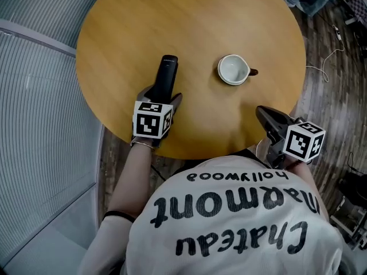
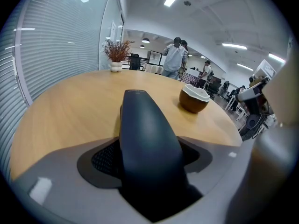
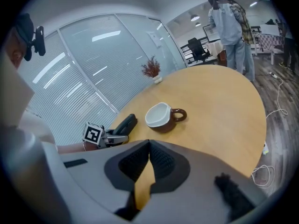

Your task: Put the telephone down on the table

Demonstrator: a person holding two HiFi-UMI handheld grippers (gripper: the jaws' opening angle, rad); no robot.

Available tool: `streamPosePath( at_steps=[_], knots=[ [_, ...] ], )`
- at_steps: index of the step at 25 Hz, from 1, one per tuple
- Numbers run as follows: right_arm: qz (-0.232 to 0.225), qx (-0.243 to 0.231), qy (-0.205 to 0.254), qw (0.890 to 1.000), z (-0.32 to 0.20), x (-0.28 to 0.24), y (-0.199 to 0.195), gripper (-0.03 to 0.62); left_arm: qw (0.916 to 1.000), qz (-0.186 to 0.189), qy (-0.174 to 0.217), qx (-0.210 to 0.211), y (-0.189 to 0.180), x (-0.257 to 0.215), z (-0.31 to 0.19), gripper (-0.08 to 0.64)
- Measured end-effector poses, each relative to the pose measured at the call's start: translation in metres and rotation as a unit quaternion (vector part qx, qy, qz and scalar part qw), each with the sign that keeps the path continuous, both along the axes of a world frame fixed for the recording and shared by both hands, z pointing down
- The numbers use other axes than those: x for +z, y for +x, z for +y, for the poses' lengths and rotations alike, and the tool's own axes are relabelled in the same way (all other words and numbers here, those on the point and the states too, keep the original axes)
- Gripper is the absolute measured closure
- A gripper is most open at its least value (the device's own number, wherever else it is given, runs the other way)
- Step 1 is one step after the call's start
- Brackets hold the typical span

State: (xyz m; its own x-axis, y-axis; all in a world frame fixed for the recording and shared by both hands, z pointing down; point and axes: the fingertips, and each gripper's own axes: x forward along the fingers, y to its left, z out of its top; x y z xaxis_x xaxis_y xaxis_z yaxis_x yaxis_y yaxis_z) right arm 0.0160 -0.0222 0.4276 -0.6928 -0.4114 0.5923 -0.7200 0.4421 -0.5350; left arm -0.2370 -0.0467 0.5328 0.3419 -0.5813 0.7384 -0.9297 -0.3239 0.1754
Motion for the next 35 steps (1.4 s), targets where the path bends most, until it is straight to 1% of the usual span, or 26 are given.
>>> streamPosePath(
  at_steps=[3, 5, 7, 9, 11, 13, 15, 16, 18, 22, 25, 27, 31, 34, 35],
  knots=[
    [-0.007, -0.027, 0.014, 1.000, -0.006, -0.009, -0.012, 0.578, 0.9999, -0.007, 0.003, -0.009, -0.003, -0.003, 0.000, 0.199],
    [-0.004, -0.042, 0.024, 0.999, -0.005, -0.019, -0.015, 0.578, 0.9996, -0.014, 0.004, -0.022, -0.008, -0.009, 0.001, 0.194],
    [0.000, -0.049, 0.029, 0.998, -0.003, -0.024, -0.011, 0.578, 0.9987, -0.023, 0.008, -0.045, -0.014, -0.010, 0.001, 0.172],
    [-0.001, -0.052, 0.031, 0.998, -0.004, -0.021, -0.002, 0.578, 0.9974, -0.028, 0.013, -0.065, -0.017, -0.006, -0.001, 0.123],
    [-0.001, -0.054, 0.032, 0.998, -0.006, -0.018, 0.010, 0.577, 0.9970, -0.014, 0.011, -0.075, -0.013, -0.002, -0.001, 0.061],
    [0.001, -0.052, 0.033, 0.998, -0.006, -0.017, 0.024, 0.578, 0.9973, 0.010, 0.004, -0.072, -0.006, -0.002, 0.004, 0.057],
    [0.000, -0.045, 0.032, 0.998, -0.004, -0.018, 0.039, 0.578, 0.9981, 0.019, 0.009, -0.059, 0.003, -0.009, 0.010, 0.054],
    [-0.001, -0.043, 0.032, 0.999, -0.004, -0.019, 0.045, 0.577, 0.9981, 0.019, 0.019, -0.055, 0.007, -0.014, 0.012, 0.055],
    [-0.003, -0.042, 0.033, 0.999, -0.003, -0.021, 0.056, 0.578, 0.9966, 0.014, 0.049, -0.064, 0.010, -0.026, 0.014, 0.057],
    [-0.010, -0.047, 0.039, 0.998, -0.005, -0.020, 0.066, 0.578, 0.9868, 0.002, 0.114, -0.115, 0.002, -0.053, 0.016, 0.059],
    [-0.019, -0.048, 0.047, 0.998, -0.003, -0.024, 0.074, 0.578, 0.9816, 0.000, 0.134, -0.136, 0.006, -0.074, 0.028, 0.062],
    [-0.027, -0.053, 0.053, 0.997, 0.001, -0.028, 0.079, 0.578, 0.9792, 0.002, 0.148, -0.139, 0.015, -0.091, 0.039, 0.071],
    [-0.042, -0.073, 0.070, 0.994, 0.009, -0.039, 0.088, 0.578, 0.9713, 0.007, 0.193, -0.139, 0.041, -0.133, 0.059, 0.082],
    [-0.053, -0.094, 0.087, 0.990, 0.017, -0.048, 0.089, 0.578, 0.9634, 0.000, 0.233, -0.132, 0.062, -0.160, 0.077, 0.116],
    [-0.057, -0.102, 0.094, 0.989, 0.020, -0.051, 0.088, 0.578, 0.9611, -0.007, 0.244, -0.129, 0.069, -0.167, 0.083, 0.142]
  ],
)
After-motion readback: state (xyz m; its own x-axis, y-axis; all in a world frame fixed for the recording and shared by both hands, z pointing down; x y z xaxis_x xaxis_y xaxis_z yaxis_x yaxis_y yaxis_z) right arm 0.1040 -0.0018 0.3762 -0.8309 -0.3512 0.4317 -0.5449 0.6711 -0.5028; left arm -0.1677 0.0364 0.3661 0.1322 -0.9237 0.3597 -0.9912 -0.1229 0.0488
